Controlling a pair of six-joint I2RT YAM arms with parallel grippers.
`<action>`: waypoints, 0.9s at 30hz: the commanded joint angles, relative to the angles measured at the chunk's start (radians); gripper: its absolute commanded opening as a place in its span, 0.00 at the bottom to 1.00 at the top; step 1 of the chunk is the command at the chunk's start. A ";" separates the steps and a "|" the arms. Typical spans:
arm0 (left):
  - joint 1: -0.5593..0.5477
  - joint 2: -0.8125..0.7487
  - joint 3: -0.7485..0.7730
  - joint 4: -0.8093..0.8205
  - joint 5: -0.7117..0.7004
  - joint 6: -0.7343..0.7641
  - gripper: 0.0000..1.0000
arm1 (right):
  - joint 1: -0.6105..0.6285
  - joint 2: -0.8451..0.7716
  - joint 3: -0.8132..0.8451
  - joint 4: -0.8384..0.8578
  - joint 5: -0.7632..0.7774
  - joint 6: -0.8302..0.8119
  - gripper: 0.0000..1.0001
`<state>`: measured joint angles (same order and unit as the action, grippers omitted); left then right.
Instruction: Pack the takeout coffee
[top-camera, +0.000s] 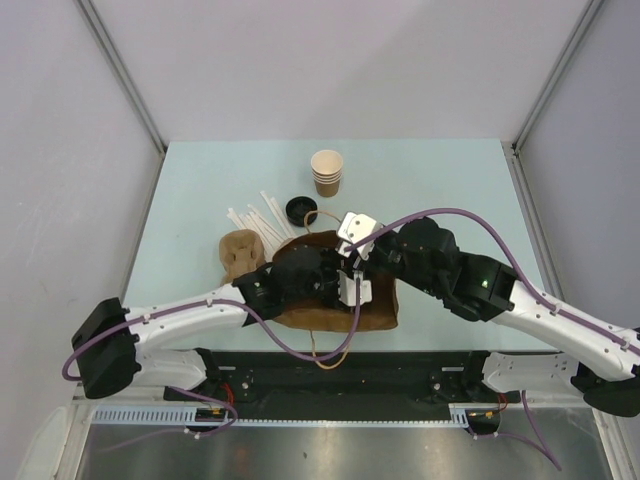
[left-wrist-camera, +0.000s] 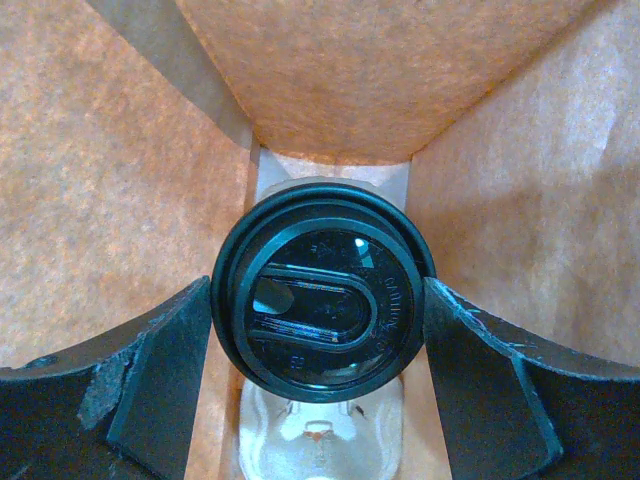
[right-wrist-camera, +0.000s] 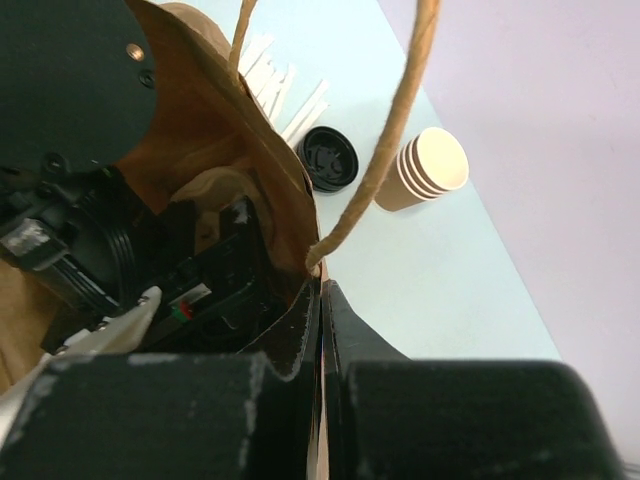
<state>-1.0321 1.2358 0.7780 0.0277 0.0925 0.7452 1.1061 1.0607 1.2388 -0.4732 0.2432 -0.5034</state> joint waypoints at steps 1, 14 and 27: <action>-0.008 0.021 -0.002 0.066 -0.013 0.023 0.22 | 0.008 -0.028 0.001 0.054 -0.022 0.020 0.00; -0.008 0.076 -0.005 0.064 -0.030 0.051 0.21 | 0.006 -0.038 -0.006 0.042 -0.067 0.051 0.00; -0.006 0.123 0.021 0.032 -0.047 0.069 0.19 | -0.081 -0.034 -0.002 0.004 -0.228 0.115 0.00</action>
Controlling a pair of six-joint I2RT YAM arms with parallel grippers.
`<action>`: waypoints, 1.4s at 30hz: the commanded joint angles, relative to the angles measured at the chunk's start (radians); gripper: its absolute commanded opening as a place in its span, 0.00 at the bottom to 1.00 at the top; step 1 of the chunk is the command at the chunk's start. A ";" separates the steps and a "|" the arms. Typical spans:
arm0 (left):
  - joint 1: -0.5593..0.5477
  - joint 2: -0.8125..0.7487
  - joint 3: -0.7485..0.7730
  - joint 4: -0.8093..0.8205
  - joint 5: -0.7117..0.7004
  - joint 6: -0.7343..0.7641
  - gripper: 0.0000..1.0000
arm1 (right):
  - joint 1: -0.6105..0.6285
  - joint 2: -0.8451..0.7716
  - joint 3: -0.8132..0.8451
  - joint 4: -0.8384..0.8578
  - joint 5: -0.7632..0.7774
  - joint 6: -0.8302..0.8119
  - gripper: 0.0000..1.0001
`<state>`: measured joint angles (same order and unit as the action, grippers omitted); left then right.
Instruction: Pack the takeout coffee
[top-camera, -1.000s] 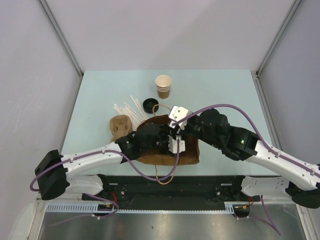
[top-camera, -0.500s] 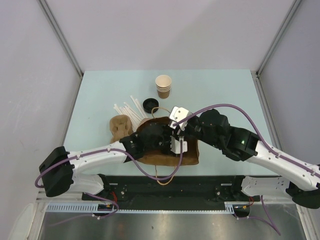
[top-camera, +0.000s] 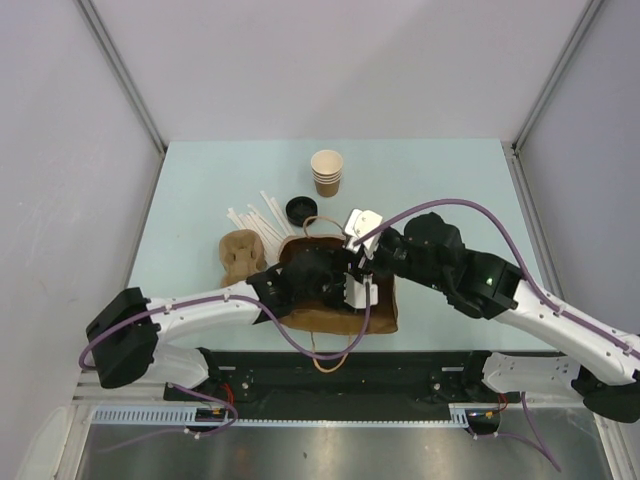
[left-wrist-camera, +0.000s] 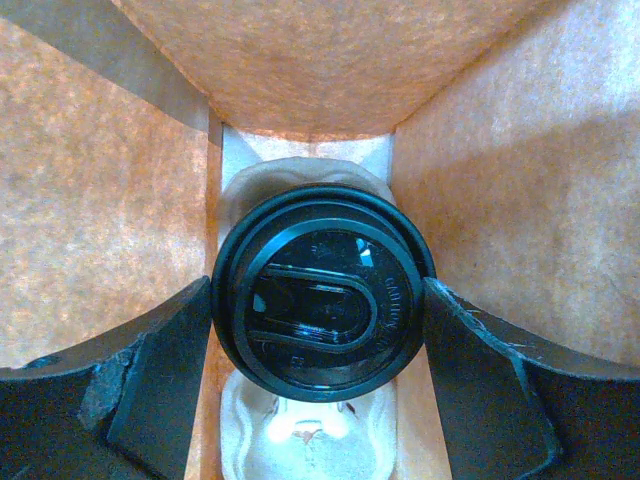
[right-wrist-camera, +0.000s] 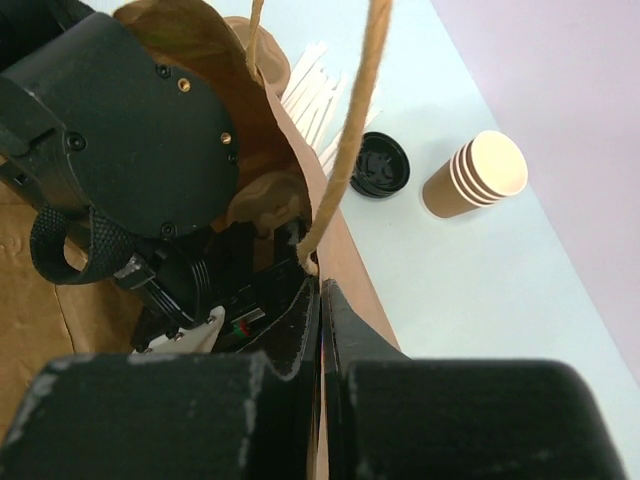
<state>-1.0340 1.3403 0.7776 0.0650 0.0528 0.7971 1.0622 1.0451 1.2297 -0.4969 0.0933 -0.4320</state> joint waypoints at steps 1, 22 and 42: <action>-0.003 0.025 0.029 -0.011 -0.005 0.016 0.19 | -0.045 -0.020 0.007 0.029 -0.082 0.048 0.00; 0.143 0.250 0.370 -0.358 0.182 -0.018 0.14 | -0.404 0.145 0.125 -0.048 -0.487 0.108 0.00; 0.272 0.540 0.667 -0.686 0.351 0.005 0.14 | -0.623 0.427 0.335 -0.178 -0.736 0.160 0.00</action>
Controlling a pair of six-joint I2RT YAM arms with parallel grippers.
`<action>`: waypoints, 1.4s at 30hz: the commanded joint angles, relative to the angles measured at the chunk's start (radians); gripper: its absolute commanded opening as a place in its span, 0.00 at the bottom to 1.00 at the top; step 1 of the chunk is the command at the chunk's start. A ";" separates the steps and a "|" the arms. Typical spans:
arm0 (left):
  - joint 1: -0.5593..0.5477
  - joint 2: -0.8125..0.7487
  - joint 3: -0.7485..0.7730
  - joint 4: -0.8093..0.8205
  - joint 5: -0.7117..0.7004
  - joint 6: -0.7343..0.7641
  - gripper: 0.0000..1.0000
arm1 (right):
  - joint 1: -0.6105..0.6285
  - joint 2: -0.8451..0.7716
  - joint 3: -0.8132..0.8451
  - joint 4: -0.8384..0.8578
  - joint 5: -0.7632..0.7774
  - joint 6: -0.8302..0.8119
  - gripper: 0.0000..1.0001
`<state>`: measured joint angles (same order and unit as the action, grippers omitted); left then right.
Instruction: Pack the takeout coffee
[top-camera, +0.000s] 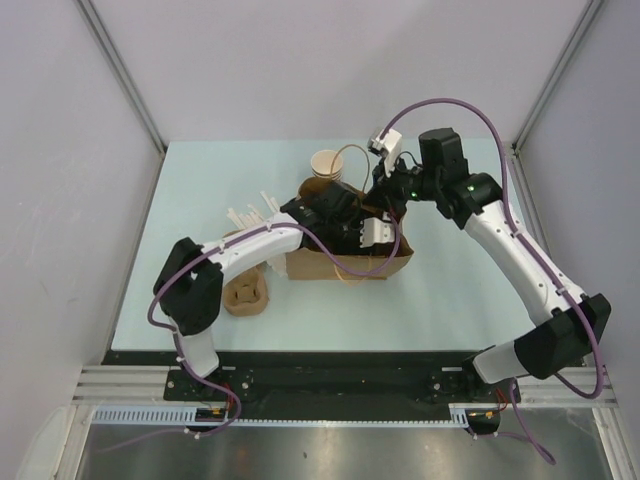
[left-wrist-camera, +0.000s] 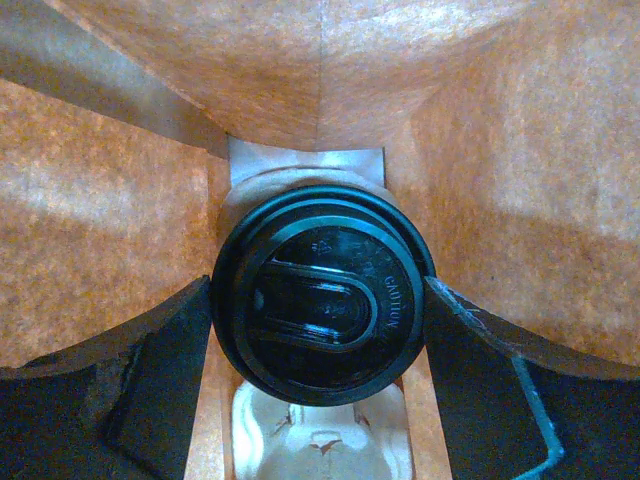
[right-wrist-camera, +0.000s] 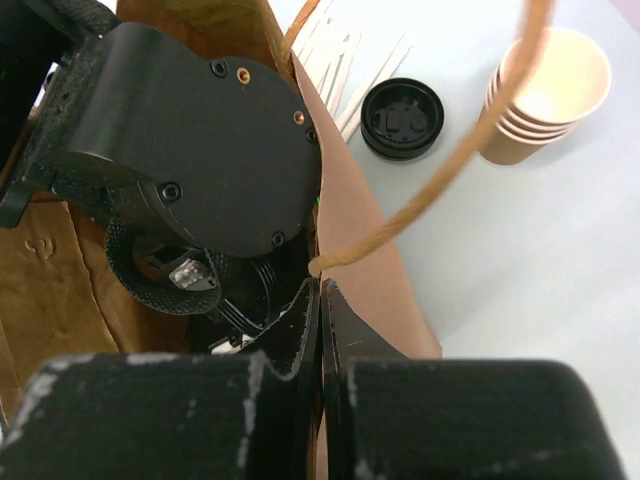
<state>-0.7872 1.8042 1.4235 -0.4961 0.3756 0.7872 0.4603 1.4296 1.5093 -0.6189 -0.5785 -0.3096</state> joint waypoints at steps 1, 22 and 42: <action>0.029 0.090 0.025 -0.128 0.029 0.017 0.14 | -0.034 0.054 0.063 -0.065 -0.069 0.041 0.00; 0.071 0.224 0.051 -0.174 0.078 0.032 0.11 | -0.123 0.246 0.207 -0.119 -0.152 0.049 0.00; 0.082 0.046 0.129 -0.156 0.097 -0.078 0.80 | -0.115 0.256 0.246 -0.159 -0.116 0.050 0.00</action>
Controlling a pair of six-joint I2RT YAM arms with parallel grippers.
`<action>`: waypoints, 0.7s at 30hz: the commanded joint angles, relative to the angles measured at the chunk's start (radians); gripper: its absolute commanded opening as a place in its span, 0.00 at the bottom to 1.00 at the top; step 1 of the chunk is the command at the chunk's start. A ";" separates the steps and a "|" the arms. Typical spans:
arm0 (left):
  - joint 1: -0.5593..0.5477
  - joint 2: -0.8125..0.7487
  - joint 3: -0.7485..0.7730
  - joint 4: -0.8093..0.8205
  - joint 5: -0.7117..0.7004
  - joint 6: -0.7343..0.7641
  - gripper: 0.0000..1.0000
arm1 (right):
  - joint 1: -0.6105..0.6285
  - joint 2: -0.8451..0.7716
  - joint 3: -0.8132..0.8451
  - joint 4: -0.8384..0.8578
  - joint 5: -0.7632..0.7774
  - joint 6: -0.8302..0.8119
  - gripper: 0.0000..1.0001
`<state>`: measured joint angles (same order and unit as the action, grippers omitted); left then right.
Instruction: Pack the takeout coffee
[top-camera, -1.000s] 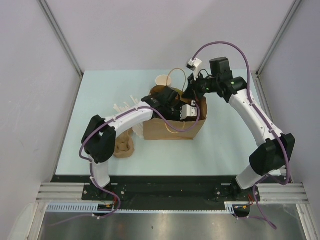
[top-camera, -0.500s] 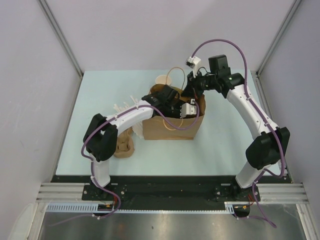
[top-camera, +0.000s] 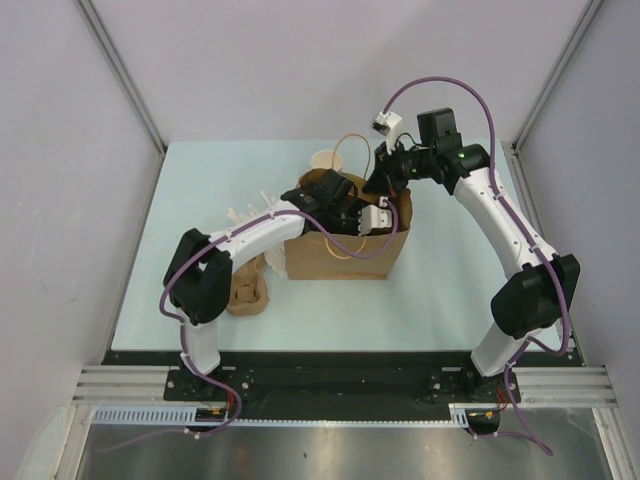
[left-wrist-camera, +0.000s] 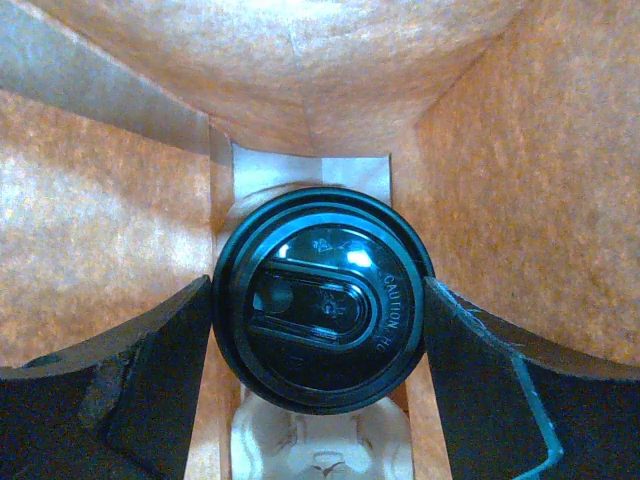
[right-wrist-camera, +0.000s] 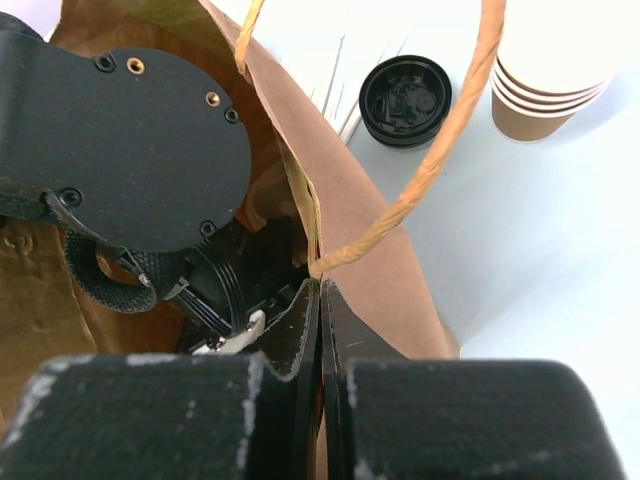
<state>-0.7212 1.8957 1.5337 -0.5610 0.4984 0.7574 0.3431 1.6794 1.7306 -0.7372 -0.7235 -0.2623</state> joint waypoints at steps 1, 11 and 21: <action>0.016 -0.052 0.025 -0.093 -0.024 -0.055 0.82 | 0.002 0.005 0.024 -0.042 0.030 0.003 0.00; 0.005 -0.098 0.040 -0.076 -0.035 -0.095 1.00 | 0.005 0.006 0.024 -0.005 0.079 0.003 0.00; 0.003 -0.122 0.071 -0.037 -0.061 -0.116 1.00 | 0.004 0.025 0.057 -0.027 0.084 -0.029 0.00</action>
<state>-0.7189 1.8507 1.5475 -0.6353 0.4423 0.6621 0.3477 1.6844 1.7557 -0.7280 -0.6731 -0.2672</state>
